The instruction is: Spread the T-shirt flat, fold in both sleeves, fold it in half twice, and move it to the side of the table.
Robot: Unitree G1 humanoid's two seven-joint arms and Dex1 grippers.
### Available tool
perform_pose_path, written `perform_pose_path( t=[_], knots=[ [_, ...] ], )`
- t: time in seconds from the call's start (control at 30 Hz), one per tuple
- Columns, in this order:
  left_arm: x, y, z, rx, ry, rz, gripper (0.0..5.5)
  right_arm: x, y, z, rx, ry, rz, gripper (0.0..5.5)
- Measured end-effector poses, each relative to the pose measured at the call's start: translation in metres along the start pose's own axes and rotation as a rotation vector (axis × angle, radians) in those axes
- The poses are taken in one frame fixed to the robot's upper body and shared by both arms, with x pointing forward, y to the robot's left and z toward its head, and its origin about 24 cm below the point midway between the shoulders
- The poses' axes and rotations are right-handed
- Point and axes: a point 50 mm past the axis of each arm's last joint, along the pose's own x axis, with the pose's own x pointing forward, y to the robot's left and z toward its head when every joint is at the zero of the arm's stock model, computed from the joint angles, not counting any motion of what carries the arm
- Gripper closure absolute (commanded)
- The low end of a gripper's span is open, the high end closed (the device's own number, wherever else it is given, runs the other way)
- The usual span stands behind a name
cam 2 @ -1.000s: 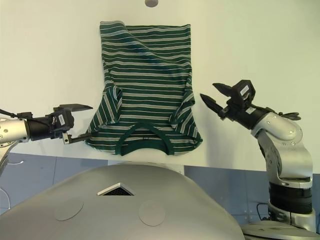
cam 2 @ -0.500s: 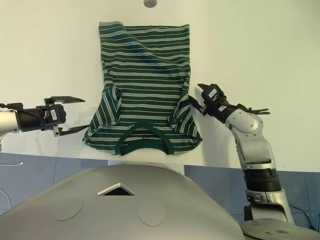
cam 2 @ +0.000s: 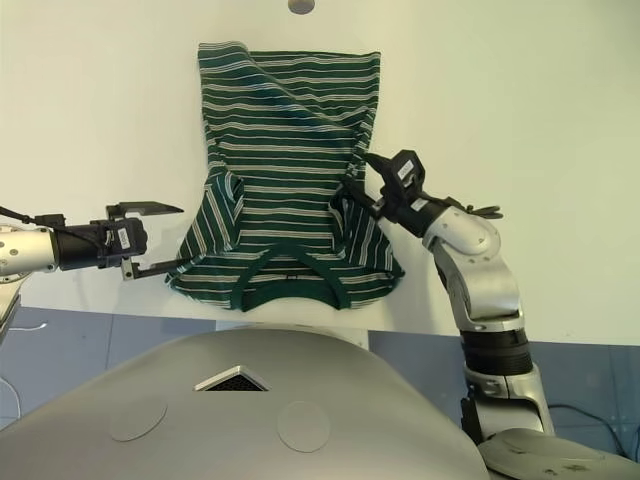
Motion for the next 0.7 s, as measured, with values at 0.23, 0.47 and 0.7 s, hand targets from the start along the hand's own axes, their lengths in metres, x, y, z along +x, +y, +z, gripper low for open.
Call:
perform_pose_path(
  t=[0.23, 0.47, 0.7],
  knots=[
    [0.003, -0.003, 0.002, 0.057, -0.017, -0.048, 1.46, 0.007, 0.005, -0.023, -0.054, 0.138, 0.011, 2.90],
    [-0.003, 0.010, 0.006, 0.178, -0.019, -0.104, 1.46, 0.036, 0.017, -0.007, -0.121, 0.063, 0.082, 2.90],
    [-0.040, -0.014, -0.011, 0.285, 0.065, -0.246, 1.46, -0.083, -0.010, 0.021, -0.425, 0.189, 0.263, 2.90]
  ],
)
